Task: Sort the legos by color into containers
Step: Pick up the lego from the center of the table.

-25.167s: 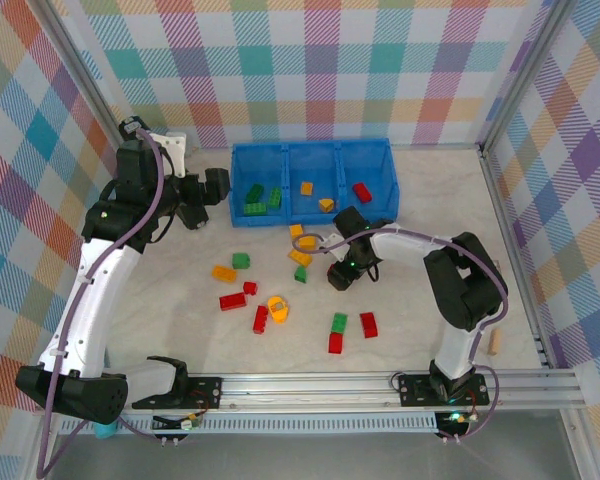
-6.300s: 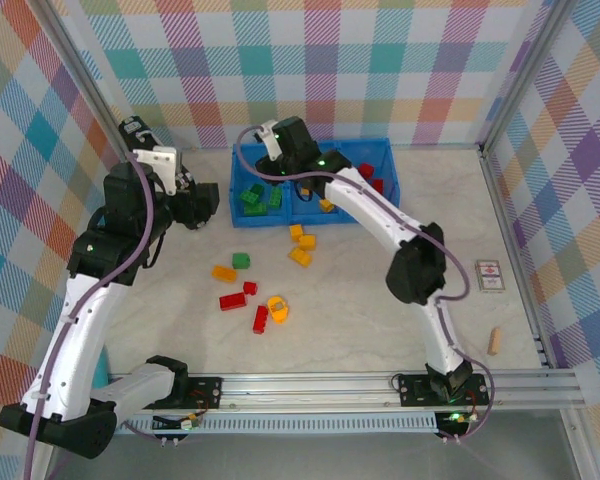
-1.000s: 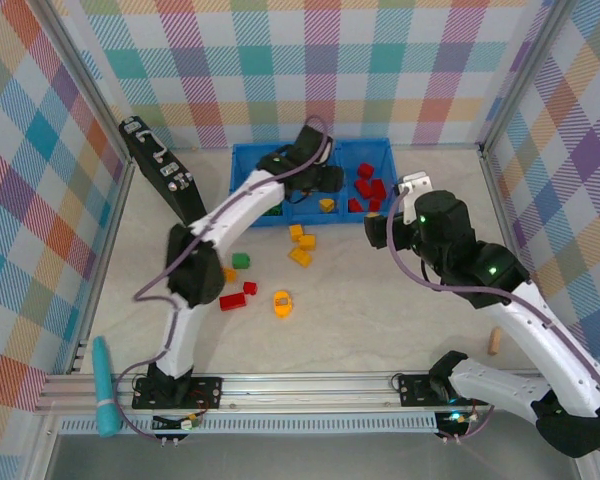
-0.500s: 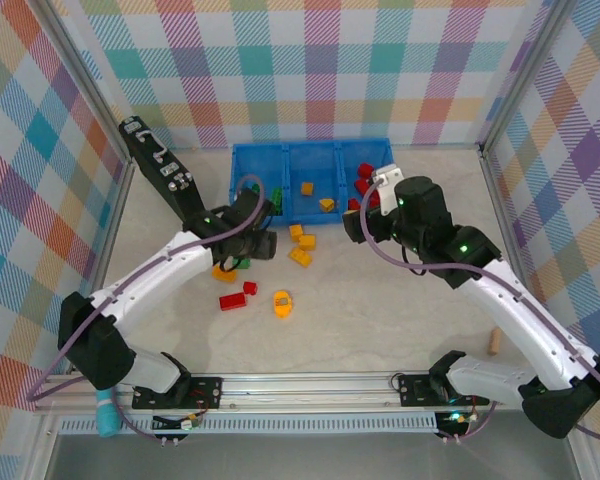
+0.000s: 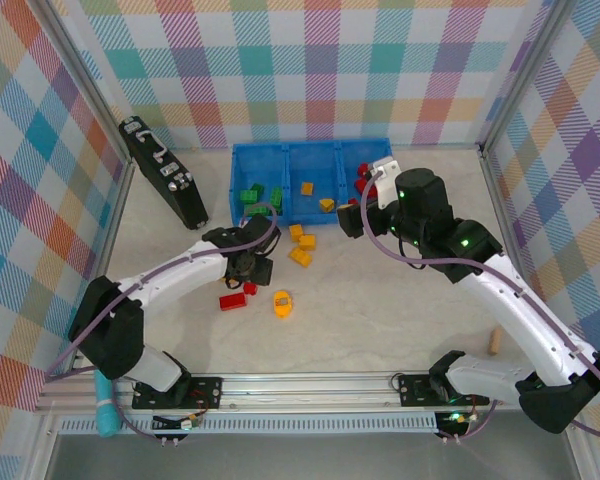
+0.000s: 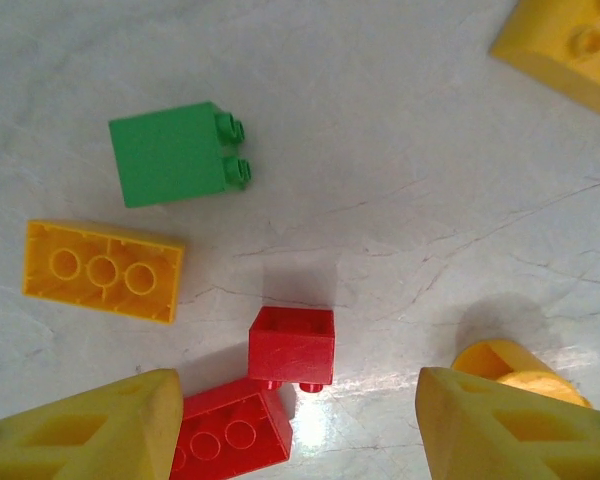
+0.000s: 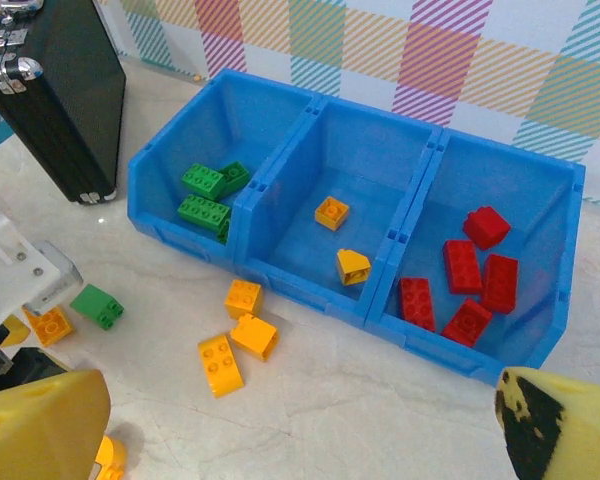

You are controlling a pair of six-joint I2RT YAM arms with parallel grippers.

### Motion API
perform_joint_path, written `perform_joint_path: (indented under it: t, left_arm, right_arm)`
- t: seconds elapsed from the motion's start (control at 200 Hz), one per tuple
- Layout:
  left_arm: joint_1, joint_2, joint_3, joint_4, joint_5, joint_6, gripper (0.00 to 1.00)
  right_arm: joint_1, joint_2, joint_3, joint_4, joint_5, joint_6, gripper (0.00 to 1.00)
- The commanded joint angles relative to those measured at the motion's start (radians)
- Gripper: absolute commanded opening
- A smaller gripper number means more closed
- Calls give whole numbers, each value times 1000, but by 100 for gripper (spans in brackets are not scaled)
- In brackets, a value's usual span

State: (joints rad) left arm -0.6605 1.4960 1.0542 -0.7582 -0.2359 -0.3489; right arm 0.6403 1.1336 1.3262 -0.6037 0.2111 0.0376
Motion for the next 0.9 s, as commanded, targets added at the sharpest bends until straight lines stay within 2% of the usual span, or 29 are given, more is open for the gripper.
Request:
perform_joint_path:
  t: [0.0,0.205,0.895]
  left_arm:
    - [-5,9,-26,21,7,-31,63]
    - [-8,53,-57,62,38,-53,62]
    - [-11,159,-94,88,20,-94,53]
  right_arm:
    - [-5,-6,26,-2,0,11,99]
    - [-5,-6,23,-2,4,13,99]
    - [-7,-5,2,-13,33,1,99]
